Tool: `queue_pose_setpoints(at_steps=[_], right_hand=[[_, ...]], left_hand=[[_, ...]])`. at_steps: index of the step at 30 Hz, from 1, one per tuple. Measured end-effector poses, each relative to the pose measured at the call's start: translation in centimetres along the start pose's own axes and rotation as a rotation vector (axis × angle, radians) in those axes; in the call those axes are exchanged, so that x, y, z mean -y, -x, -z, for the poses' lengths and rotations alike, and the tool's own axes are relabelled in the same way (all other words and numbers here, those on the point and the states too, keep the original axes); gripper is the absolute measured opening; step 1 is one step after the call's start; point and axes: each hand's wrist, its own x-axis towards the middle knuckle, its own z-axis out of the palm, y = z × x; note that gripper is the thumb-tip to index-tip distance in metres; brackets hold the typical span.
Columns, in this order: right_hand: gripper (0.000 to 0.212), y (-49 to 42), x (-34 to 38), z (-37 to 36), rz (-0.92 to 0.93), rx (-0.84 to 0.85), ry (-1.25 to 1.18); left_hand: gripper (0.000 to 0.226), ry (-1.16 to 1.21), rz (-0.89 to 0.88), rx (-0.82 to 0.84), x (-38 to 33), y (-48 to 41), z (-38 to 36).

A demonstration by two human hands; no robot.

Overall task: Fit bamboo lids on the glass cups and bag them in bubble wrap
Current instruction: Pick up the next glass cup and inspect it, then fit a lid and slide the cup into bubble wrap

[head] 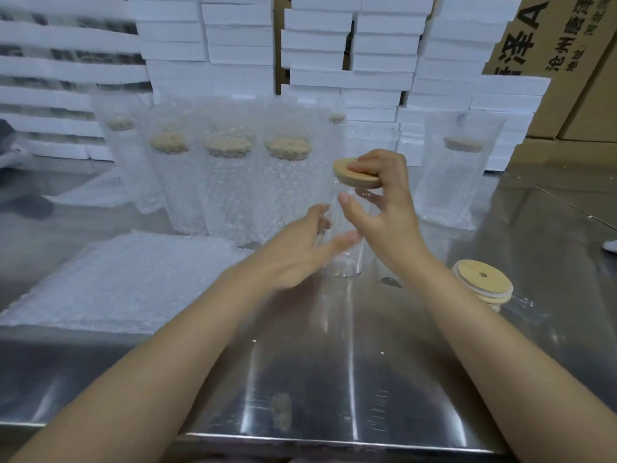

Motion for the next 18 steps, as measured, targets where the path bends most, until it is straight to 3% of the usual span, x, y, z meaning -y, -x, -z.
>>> queue_pose_setpoints(at_steps=[3, 5, 7, 9, 12, 15, 18], right_hand=[[0.042, 0.3, -0.5, 1.0, -0.023, -0.012, 0.024], [0.044, 0.2, -0.8, 1.4, -0.073, -0.033, 0.019], [0.045, 0.0, -1.0, 1.6, -0.102, -0.05, 0.014], [0.045, -0.1, -1.0, 1.7, -0.098, -0.054, 0.025], [0.047, 0.1, -0.8, 1.3, -0.052, -0.049, 0.065], [0.045, 0.5, -0.6, 0.7, 0.013, -0.037, 0.12], [0.044, 0.5, -0.6, 0.4, 0.033, -0.016, 0.148]], left_hand=[[0.083, -0.019, 0.067, -0.185, -0.6, 0.1, 3.5], [0.071, -0.435, 0.179, -0.331, 0.3, 0.1, 5.6], [0.06, -0.721, 0.407, -0.294, 2.1, 0.5, 7.5], [0.059, -0.721, 0.621, -0.101, 3.2, 0.9, 8.8], [0.056, -0.672, 0.718, 0.089, 3.6, 1.2, 9.1], [0.043, -0.707, 0.718, 0.068, 3.6, 1.4, 9.1], [0.048, -0.62, 0.647, -0.096, 3.6, 1.7, 10.6]])
